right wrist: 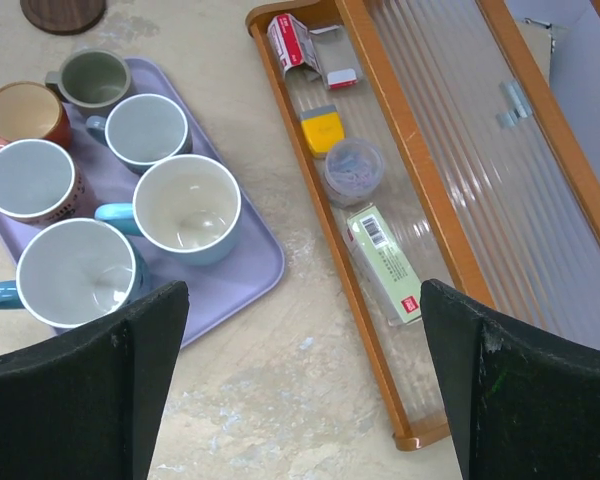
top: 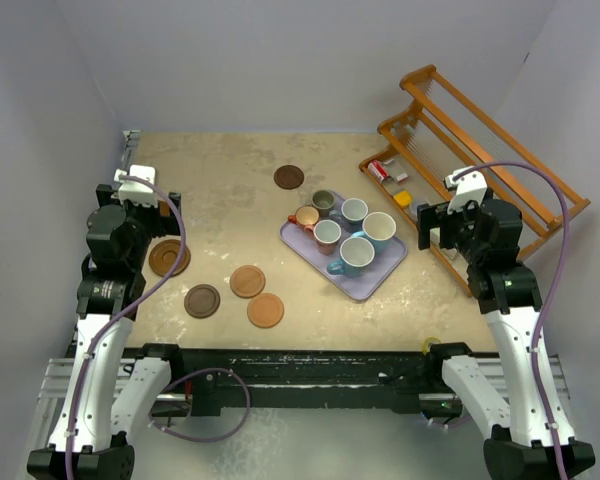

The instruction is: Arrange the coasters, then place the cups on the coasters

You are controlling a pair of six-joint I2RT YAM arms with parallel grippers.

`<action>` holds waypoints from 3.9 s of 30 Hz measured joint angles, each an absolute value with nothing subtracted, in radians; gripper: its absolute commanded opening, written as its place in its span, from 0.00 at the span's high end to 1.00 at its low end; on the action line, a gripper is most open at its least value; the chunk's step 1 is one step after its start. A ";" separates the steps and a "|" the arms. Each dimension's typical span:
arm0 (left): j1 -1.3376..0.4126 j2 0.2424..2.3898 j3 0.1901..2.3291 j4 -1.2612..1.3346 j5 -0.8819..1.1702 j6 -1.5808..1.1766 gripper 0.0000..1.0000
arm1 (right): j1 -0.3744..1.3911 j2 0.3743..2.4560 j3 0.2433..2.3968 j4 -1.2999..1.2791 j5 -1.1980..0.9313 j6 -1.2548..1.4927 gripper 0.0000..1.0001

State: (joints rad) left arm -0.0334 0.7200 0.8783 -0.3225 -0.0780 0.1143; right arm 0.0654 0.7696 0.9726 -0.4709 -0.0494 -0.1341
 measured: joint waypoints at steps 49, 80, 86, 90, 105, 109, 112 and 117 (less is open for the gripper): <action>0.134 1.205 0.899 -0.316 -0.105 0.142 0.01 | 0.067 0.863 0.999 -0.468 -0.204 -0.194 0.00; 0.228 1.957 1.320 -0.386 0.171 0.256 0.33 | 0.072 0.921 0.999 -0.496 -0.253 -0.195 0.00; 0.222 1.988 1.357 -0.397 0.165 0.277 0.44 | 0.072 0.930 0.999 -0.501 -0.253 -0.196 0.00; 0.196 2.021 1.404 -0.414 0.144 0.299 0.51 | 0.072 0.930 0.999 -0.504 -0.252 -0.199 0.00; -0.014 2.194 1.676 -0.487 0.127 0.306 0.52 | 0.072 0.930 0.999 -0.503 -0.226 -0.214 0.00; -0.014 2.199 1.690 -0.511 0.135 0.298 0.41 | 0.072 0.930 0.999 -0.504 -0.224 -0.216 0.00; -0.012 2.176 1.658 -0.503 0.154 0.295 0.32 | 0.072 0.930 0.999 -0.504 -0.223 -0.218 0.00; -0.012 2.041 1.551 -0.506 0.199 0.286 0.26 | 0.072 0.930 0.999 -0.504 -0.224 -0.220 0.00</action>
